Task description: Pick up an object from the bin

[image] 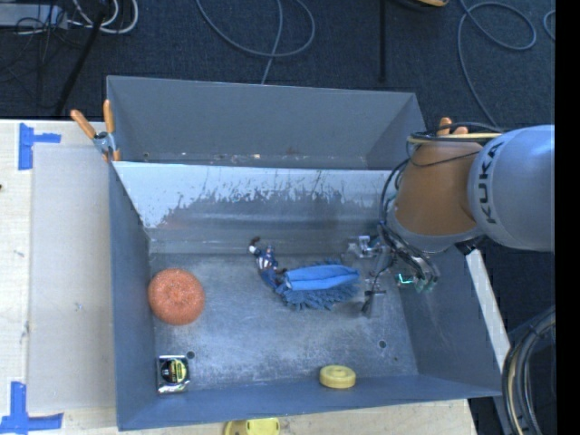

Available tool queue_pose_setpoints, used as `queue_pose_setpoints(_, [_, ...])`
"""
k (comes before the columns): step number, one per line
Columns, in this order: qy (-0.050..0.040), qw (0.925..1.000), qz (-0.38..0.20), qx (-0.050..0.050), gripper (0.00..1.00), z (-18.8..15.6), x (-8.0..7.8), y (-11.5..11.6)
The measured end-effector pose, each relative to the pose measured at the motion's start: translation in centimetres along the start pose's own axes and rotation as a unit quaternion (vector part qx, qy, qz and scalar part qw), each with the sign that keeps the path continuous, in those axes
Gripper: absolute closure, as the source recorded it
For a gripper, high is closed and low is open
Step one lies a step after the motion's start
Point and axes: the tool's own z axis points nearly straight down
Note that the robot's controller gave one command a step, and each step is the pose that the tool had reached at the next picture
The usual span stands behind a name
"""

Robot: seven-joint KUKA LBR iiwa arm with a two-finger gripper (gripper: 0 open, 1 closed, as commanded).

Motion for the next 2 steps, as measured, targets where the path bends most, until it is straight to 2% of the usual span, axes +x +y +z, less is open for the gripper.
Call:
queue_pose_setpoints(1, [-0.0004,1.0000,-0.001,0.000,0.00,0.0,-1.9,1.8])
queue_pose_setpoints(2, [0.0006,0.9997,0.023,0.000,1.00,0.0,0.9,5.2])
